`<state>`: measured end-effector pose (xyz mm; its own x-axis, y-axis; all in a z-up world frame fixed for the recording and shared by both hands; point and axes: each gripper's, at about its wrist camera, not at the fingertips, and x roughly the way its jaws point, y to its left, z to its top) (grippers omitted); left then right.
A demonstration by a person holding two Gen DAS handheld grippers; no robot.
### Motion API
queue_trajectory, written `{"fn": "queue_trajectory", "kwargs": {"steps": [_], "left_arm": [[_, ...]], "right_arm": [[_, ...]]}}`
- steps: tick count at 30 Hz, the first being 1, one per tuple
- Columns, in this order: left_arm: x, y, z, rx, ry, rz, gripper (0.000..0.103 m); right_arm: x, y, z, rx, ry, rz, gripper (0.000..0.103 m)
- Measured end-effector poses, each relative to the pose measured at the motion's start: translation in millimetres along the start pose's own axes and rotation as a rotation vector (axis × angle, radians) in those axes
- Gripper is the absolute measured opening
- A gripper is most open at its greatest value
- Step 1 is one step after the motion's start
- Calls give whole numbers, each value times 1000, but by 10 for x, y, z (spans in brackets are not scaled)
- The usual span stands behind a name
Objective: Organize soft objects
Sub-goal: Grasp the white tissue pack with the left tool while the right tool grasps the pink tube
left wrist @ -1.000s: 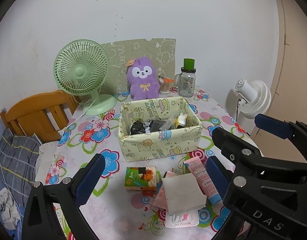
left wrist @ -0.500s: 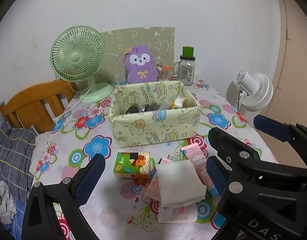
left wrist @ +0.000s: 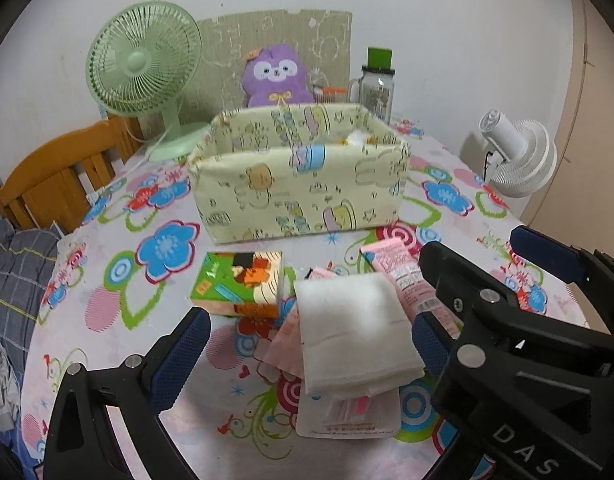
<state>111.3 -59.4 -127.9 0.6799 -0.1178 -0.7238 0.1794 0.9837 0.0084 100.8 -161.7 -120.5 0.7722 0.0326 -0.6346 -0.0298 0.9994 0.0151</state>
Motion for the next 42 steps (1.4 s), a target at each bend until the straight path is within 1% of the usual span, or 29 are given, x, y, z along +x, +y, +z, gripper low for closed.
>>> {"fn": "queue_trajectory", "kwargs": {"steps": [3,8,10,15,17,19,20,21,22,23,25,28,31,34,37,38,39,40,41,42], "left_arm": [[86,-29,-42,5,13,12,102],[180,-52,-93,-18,36,6,102],[209,-83,-106,-16,48,-9,102],[293,-134,-117,-16,64,-12,102],[335,-138,-129,-25,80,-28,98],[358,-142,-148,-32,95,-51,89],[360,-141,-155,-34,94,-55,87],[349,-143,-160,-32,82,-45,83],[340,-147,-161,-29,71,-37,75],[321,-141,-164,-22,56,-23,70],[301,-123,-161,-10,38,-8,57],[303,-76,-152,-5,33,-3,49],[333,-42,-151,-11,36,-10,48],[341,-85,-155,12,23,10,49],[335,-151,-168,51,5,33,51],[332,-160,-172,58,0,43,53],[332,-157,-174,58,-2,52,61],[339,-140,-172,51,-2,62,72],[354,-115,-172,40,0,75,78],[372,-66,-172,19,5,82,86]], "right_arm": [[66,-25,-62,-3,7,9,77],[186,-85,-126,-1,34,11,77],[210,-116,-143,-2,38,0,77],[242,-175,-165,-15,41,-33,77],[264,-193,-179,-14,48,-33,77],[293,-208,-195,-7,59,-27,77],[302,-210,-197,-6,62,-25,77],[316,-211,-202,-6,67,-23,77],[329,-211,-207,-7,71,-24,77],[345,-206,-212,-9,76,-23,77],[380,-202,-224,-3,86,-18,77],[449,-189,-230,19,113,4,77],[516,-171,-236,36,138,16,77],[538,-142,-242,31,135,-5,75],[563,-149,-237,28,153,-6,68],[573,-154,-241,28,162,-5,63],[583,-156,-242,29,169,2,61],[592,-157,-245,33,176,9,60],[597,-158,-247,35,179,8,57],[606,-160,-248,35,183,7,56]]}}
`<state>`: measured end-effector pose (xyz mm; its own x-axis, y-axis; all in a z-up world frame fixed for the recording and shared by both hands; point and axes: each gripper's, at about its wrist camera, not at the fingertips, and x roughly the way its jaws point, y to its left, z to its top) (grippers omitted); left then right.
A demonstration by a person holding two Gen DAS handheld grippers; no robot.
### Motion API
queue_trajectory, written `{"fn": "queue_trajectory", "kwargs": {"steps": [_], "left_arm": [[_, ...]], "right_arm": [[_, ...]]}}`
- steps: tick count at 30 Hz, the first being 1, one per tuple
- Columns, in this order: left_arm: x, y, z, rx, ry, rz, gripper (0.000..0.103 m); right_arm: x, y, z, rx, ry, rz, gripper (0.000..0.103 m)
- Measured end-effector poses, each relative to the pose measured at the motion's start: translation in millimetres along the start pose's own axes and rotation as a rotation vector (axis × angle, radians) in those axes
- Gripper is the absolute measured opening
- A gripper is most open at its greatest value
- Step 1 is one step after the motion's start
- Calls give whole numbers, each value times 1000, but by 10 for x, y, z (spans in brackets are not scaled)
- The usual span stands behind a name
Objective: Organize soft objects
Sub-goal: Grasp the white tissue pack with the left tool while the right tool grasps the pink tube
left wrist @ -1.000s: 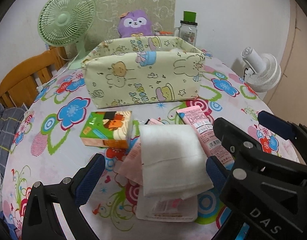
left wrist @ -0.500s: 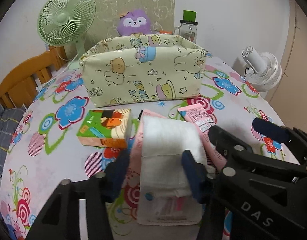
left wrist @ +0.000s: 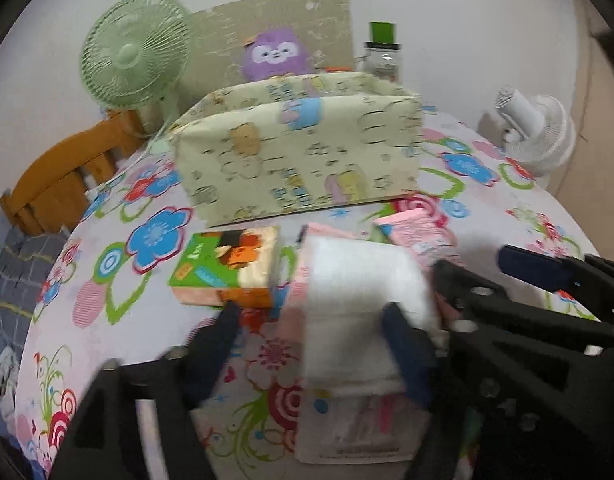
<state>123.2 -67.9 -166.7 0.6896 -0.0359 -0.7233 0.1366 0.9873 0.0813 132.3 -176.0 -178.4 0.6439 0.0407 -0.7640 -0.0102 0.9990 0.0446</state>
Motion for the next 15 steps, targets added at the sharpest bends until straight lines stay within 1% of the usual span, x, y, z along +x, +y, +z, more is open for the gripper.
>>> {"fn": "queue_trajectory", "kwargs": {"steps": [1,3,5,9,15], "left_arm": [[18,33,2,-14,9,-9,90],[49,113,8,-54,43,-52,91],[51,155,19,-76,61,-72,92],[-58,118,34,-51,41,-44,91],[-220,32,44,-49,22,-73,92]], "right_arm": [[5,-1,0,-1,3,3,56],[10,-3,5,-1,8,15,55],[-1,5,15,3,6,25,55],[-73,27,37,-9,-13,24,55],[-240,-17,41,-3,-39,18,55]]}}
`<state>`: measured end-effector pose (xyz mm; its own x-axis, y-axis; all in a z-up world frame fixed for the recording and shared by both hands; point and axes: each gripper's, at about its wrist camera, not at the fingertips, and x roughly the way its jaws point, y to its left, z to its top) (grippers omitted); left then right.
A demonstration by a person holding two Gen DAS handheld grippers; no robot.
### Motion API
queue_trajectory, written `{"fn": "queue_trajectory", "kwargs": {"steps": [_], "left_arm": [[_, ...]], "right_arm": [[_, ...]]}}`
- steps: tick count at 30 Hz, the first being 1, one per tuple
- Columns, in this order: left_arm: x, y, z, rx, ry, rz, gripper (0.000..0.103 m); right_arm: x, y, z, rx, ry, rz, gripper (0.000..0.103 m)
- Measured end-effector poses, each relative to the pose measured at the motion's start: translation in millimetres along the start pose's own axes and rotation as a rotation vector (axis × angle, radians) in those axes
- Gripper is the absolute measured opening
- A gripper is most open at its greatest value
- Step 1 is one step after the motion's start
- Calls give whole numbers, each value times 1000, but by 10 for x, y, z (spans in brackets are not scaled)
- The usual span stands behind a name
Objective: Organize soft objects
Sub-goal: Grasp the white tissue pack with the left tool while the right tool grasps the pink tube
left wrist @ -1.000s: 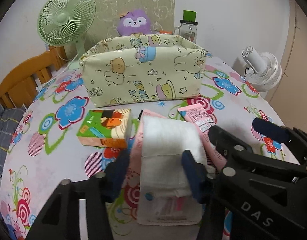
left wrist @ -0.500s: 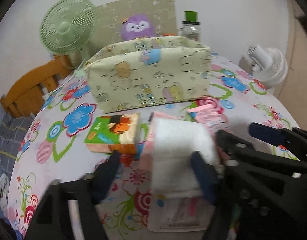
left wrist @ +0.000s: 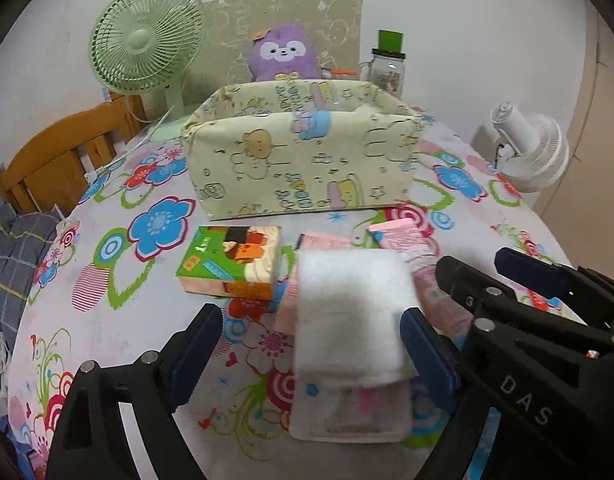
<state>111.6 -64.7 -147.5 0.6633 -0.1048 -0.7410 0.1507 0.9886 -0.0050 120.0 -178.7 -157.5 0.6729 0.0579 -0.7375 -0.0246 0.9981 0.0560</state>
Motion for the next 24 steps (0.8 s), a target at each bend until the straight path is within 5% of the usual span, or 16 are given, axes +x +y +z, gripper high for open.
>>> {"fn": "queue_trajectory", "kwargs": {"steps": [11,14,24], "left_arm": [[72,-246,-71,44,5,32,94],[175,-218,-84,40,34,10,71],[196,-86,-82,33,28,-54,64]], "right_arm": [[-70,-86,-113,-7,18,-15,55],[-19,-72,-137,-13,34,-10,56],[236,14,-59,-1,79,9,56]]}}
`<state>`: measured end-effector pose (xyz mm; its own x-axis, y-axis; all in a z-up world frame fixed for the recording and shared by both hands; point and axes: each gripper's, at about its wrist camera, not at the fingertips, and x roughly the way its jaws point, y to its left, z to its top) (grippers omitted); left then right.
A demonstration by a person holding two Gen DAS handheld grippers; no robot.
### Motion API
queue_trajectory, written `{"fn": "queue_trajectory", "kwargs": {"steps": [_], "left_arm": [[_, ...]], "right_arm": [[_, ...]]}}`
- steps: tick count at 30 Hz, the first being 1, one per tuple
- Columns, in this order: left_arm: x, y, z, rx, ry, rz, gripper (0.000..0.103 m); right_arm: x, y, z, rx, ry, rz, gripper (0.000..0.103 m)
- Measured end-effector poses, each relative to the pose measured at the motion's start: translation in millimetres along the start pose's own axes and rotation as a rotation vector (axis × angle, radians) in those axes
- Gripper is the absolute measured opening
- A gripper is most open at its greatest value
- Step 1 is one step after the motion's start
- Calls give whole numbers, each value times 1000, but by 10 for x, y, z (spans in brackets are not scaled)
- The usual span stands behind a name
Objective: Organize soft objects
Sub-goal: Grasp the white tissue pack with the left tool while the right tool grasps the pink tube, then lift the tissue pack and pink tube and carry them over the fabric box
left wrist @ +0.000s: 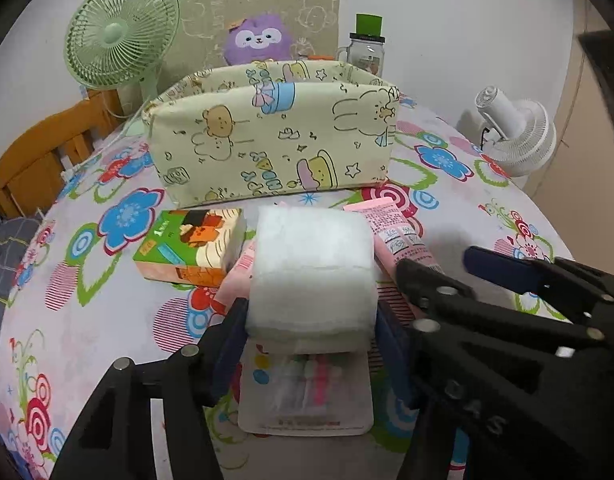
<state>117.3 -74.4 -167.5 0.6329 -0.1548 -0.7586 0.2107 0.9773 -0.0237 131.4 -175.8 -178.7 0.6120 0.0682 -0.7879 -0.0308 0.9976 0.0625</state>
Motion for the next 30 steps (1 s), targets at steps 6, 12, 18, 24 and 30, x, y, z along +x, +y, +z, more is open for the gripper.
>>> {"fn": "queue_trajectory", "kwargs": {"steps": [6,12,18,24,30], "left_arm": [[25,-30,-16,22,4,-5,65],[28,-57,-14,31,-1,-11,64],[-88,-68,0,29,-20,-15,59],[-256,-116,25,36,-41,-27,54],[-407,-126,71,34,-69,-24,50]], "right_arm": [[129,87,4,-22,16,4,45],[113,96,3,-31,13,5,34],[-16,84,-4,-24,-20,-21,33],[-195,58,-8,-9,-51,-11,33],[-397,93,25,-12,-90,-8,33]]}}
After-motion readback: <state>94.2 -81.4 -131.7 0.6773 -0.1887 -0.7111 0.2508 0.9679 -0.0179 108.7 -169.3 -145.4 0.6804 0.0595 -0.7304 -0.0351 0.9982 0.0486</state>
